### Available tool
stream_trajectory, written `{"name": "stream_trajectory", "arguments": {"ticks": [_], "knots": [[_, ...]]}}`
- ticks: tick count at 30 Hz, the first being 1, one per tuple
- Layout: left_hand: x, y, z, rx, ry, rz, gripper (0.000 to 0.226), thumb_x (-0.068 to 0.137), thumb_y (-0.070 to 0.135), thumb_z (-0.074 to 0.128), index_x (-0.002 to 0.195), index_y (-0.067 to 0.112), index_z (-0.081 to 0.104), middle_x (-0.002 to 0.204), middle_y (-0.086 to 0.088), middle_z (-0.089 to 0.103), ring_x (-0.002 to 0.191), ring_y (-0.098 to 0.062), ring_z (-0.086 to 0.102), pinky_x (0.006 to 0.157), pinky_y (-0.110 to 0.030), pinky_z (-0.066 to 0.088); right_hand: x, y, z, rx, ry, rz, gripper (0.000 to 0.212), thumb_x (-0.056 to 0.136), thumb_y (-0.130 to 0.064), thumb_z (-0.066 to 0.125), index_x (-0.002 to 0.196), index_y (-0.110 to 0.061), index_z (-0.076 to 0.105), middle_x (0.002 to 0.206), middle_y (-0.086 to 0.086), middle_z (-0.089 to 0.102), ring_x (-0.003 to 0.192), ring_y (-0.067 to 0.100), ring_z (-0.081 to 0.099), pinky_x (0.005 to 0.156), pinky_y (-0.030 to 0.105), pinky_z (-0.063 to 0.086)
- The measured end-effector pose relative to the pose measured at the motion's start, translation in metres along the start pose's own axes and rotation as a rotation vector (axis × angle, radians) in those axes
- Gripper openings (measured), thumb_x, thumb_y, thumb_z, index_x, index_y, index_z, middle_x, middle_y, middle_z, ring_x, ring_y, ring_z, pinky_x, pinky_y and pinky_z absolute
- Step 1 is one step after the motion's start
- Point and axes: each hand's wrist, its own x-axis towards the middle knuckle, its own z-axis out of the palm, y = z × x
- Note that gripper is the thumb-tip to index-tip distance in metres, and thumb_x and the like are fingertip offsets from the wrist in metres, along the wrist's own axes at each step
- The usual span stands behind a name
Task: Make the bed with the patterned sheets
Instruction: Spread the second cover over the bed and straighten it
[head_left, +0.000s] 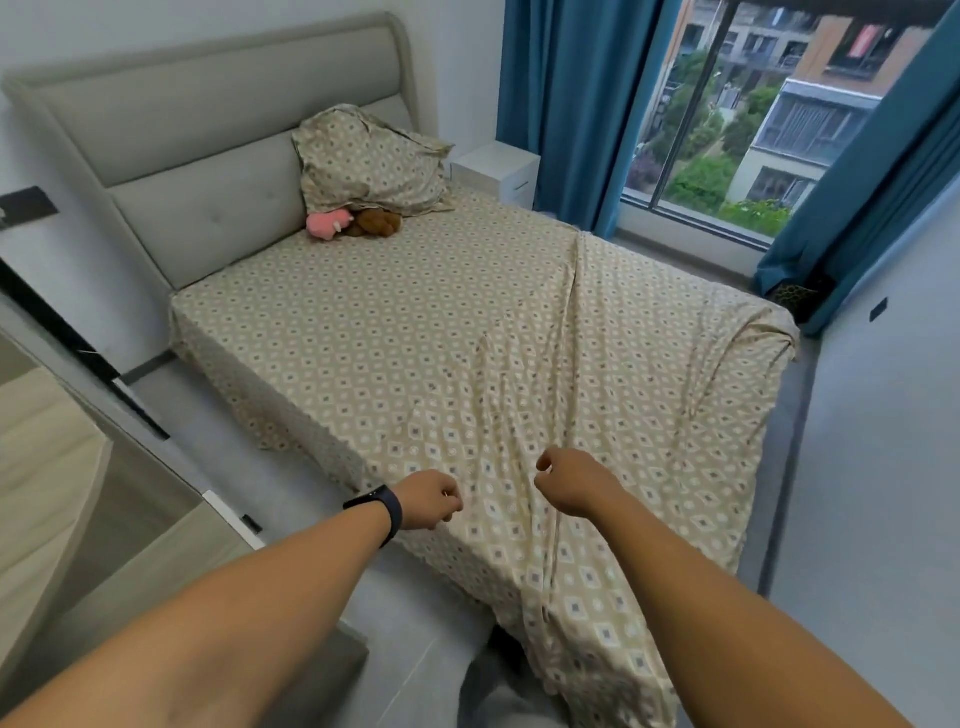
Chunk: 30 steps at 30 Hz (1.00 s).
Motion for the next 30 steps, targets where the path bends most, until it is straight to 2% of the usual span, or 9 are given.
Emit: {"name": "stream_trajectory", "arguments": {"ticks": [3, 7, 12, 14, 17, 22, 24, 26, 30], "knots": [[0.033, -0.014, -0.019, -0.013, 0.030, -0.047, 0.020, 0.104, 0.022, 0.048, 0.102, 0.016, 0.068, 0.092, 0.001, 0.068, 0.082, -0.018, 0.063, 0.082, -0.036, 0.057, 0.050, -0.002, -0.006, 0.003, -0.011, -0.027, 0.037, 0.100, -0.031, 0.044, 0.133, -0.020, 0.056, 0.124, 0.002, 0.061, 0.095, 0.017, 0.063, 0.085, 0.038, 0.056], [0.069, -0.044, -0.043, -0.026, 0.117, -0.141, 0.020, 0.102, 0.020, 0.049, 0.094, 0.018, 0.067, 0.086, 0.002, 0.066, 0.079, -0.017, 0.061, 0.073, -0.031, 0.052, 0.111, -0.010, -0.001, -0.021, -0.098, -0.050, 0.034, 0.100, -0.031, 0.045, 0.128, -0.018, 0.059, 0.113, 0.000, 0.062, 0.086, 0.018, 0.064, 0.082, 0.040, 0.057], [0.126, -0.095, -0.057, -0.077, 0.171, -0.325, 0.028, 0.100, 0.023, 0.048, 0.091, 0.001, 0.063, 0.090, -0.018, 0.068, 0.071, -0.022, 0.053, 0.065, -0.031, 0.043, 0.185, -0.026, 0.010, -0.029, -0.177, -0.043, 0.033, 0.100, -0.028, 0.044, 0.127, -0.018, 0.060, 0.114, 0.001, 0.063, 0.088, 0.019, 0.063, 0.075, 0.035, 0.054], [0.160, -0.109, -0.064, -0.093, 0.159, -0.380, 0.028, 0.099, 0.025, 0.048, 0.082, 0.005, 0.058, 0.082, -0.015, 0.064, 0.067, -0.022, 0.050, 0.061, -0.031, 0.039, 0.220, -0.035, 0.016, -0.016, -0.146, -0.039, 0.032, 0.099, -0.027, 0.044, 0.125, -0.019, 0.061, 0.112, 0.000, 0.062, 0.089, 0.019, 0.063, 0.075, 0.035, 0.053], [0.223, -0.133, -0.075, -0.111, 0.185, -0.409, 0.026, 0.099, 0.025, 0.045, 0.075, 0.015, 0.049, 0.074, -0.005, 0.057, 0.067, -0.023, 0.050, 0.063, -0.033, 0.041, 0.277, -0.048, 0.029, -0.021, -0.054, -0.042, 0.035, 0.100, -0.027, 0.042, 0.130, -0.020, 0.059, 0.127, 0.001, 0.057, 0.103, 0.023, 0.060, 0.081, 0.037, 0.051], [0.357, -0.206, -0.077, -0.112, 0.146, -0.500, 0.015, 0.097, 0.031, 0.051, 0.100, 0.018, 0.058, 0.100, -0.004, 0.064, 0.086, -0.024, 0.061, 0.082, -0.042, 0.054, 0.398, -0.063, 0.091, 0.024, 0.091, -0.040, 0.031, 0.098, -0.023, 0.047, 0.126, -0.018, 0.060, 0.123, 0.002, 0.060, 0.105, 0.024, 0.058, 0.084, 0.040, 0.050], [0.385, -0.221, -0.078, -0.081, 0.174, -0.494, 0.033, 0.098, 0.036, 0.053, 0.126, 0.019, 0.053, 0.124, -0.007, 0.056, 0.104, -0.030, 0.061, 0.090, -0.045, 0.052, 0.415, -0.062, 0.105, 0.011, 0.074, -0.041, 0.031, 0.098, -0.024, 0.048, 0.126, -0.019, 0.060, 0.120, 0.001, 0.059, 0.103, 0.025, 0.057, 0.085, 0.043, 0.050], [0.426, -0.246, -0.069, -0.077, 0.221, -0.511, 0.045, 0.097, 0.039, 0.057, 0.135, 0.018, 0.046, 0.132, -0.008, 0.050, 0.114, -0.033, 0.057, 0.094, -0.048, 0.051, 0.443, -0.054, 0.135, 0.012, 0.049, 0.019, 0.031, 0.098, -0.024, 0.047, 0.127, -0.020, 0.059, 0.121, 0.000, 0.058, 0.105, 0.024, 0.056, 0.087, 0.042, 0.050], [0.472, -0.279, -0.046, -0.085, 0.240, -0.511, 0.015, 0.101, 0.036, 0.053, 0.100, 0.022, 0.056, 0.100, -0.002, 0.064, 0.095, -0.031, 0.062, 0.078, -0.040, 0.052, 0.481, -0.041, 0.179, 0.060, -0.016, 0.109, 0.032, 0.100, -0.025, 0.045, 0.130, -0.022, 0.056, 0.125, -0.002, 0.056, 0.108, 0.021, 0.056, 0.087, 0.040, 0.050]]}}
